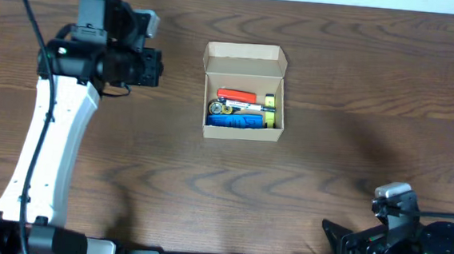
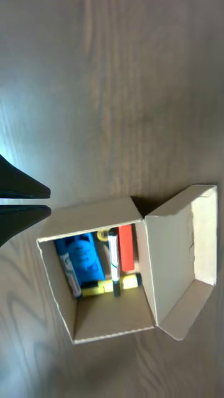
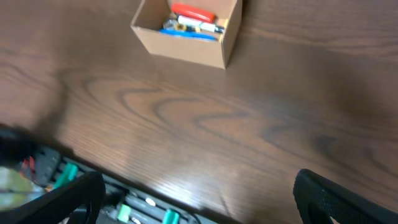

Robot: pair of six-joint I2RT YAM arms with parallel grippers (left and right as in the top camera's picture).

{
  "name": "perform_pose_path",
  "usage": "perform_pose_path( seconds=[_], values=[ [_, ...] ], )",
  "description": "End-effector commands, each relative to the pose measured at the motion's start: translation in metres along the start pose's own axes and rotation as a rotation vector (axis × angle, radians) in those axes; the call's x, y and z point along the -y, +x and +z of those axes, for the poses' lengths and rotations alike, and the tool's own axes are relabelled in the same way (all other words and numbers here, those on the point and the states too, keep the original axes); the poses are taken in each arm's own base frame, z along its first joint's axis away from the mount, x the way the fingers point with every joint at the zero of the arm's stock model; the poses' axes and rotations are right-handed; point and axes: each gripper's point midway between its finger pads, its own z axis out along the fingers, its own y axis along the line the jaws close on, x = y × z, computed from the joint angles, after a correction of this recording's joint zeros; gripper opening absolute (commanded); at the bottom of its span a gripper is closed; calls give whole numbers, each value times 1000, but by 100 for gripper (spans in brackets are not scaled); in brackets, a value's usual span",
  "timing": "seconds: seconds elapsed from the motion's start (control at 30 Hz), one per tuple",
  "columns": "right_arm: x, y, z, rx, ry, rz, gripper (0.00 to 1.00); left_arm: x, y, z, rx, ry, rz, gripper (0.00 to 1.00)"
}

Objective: Pack container
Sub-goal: 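Release the marker and raise the left gripper out of the box, then move both grippers to the box lid flaps on either side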

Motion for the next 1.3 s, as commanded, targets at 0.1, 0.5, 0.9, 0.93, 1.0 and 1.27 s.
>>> perform_pose_path(
  seconds=[0.1,0.5,0.9,0.93,1.0,1.27],
  values=[
    [-7,-24,3,95,-37,103,71,8,-2,5,-18,91,-69,6],
    [16,-61,115,131,71,321,1,-12,-8,69,-92,110,-287,6],
    [81,-99,277,14,58,509,1,-26,-24,163,-114,266,-423,6],
    [86,-103,290,17,17,525,1,-29,-25,171,-114,267,-433,6],
    [92,-107,311,23,-39,560,1,-29,-27,180,-118,290,-436,6],
    [115,-102,390,47,-184,723,1,-37,-33,221,-156,343,-492,6]
  ],
)
